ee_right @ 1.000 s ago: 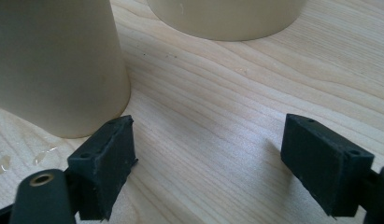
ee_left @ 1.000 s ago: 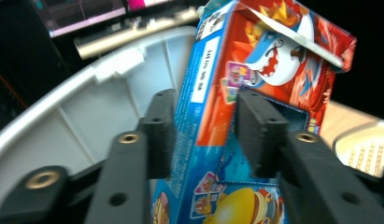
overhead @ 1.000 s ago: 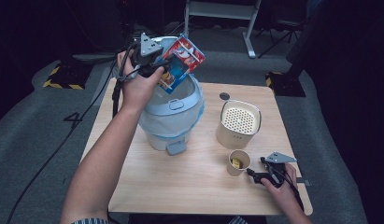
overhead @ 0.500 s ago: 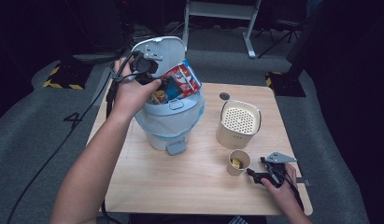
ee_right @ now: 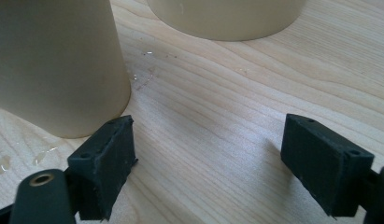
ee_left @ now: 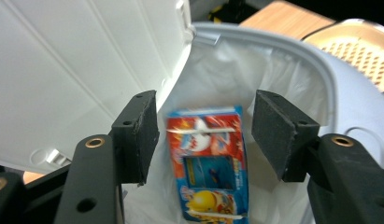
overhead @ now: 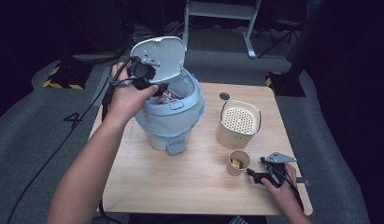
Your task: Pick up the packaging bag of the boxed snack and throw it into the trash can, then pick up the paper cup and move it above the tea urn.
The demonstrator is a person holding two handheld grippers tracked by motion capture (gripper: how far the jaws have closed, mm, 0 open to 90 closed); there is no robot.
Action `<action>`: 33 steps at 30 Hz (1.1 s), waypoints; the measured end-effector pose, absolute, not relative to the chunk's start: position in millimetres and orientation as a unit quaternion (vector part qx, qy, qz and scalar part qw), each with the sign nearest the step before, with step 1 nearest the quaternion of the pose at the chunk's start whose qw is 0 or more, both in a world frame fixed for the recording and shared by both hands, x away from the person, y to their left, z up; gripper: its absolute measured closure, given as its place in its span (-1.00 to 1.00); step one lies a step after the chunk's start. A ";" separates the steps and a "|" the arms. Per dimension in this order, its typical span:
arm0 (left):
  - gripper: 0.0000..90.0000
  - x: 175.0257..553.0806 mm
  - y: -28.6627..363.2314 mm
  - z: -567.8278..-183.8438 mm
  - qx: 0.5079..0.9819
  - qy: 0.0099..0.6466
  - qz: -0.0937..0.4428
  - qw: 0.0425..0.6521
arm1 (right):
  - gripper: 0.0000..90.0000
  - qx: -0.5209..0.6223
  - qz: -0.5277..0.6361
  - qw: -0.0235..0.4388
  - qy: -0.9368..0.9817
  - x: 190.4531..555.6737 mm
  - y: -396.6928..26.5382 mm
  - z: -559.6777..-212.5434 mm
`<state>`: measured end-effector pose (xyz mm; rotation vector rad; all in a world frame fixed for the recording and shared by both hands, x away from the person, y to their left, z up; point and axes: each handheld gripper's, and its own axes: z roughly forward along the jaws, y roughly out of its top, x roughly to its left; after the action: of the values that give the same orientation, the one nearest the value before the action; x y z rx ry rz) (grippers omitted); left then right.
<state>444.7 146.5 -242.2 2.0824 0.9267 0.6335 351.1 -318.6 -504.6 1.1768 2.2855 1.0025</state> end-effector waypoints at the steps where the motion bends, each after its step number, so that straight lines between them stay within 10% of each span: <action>1: -0.10 442.3 147.3 -242.0 0.813 0.360 0.249 0.385 | -0.61 0.419 0.357 0.190 0.813 351.1 -318.6 -504.6; 33: -0.22 347.9 199.3 -319.6 0.811 0.278 0.207 0.471 | -0.56 0.360 0.376 0.145 0.842 332.1 -322.0 -489.3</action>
<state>347.9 199.3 -319.6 1.9862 0.6818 0.5082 332.1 -322.0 -489.3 1.0374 2.4253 1.0825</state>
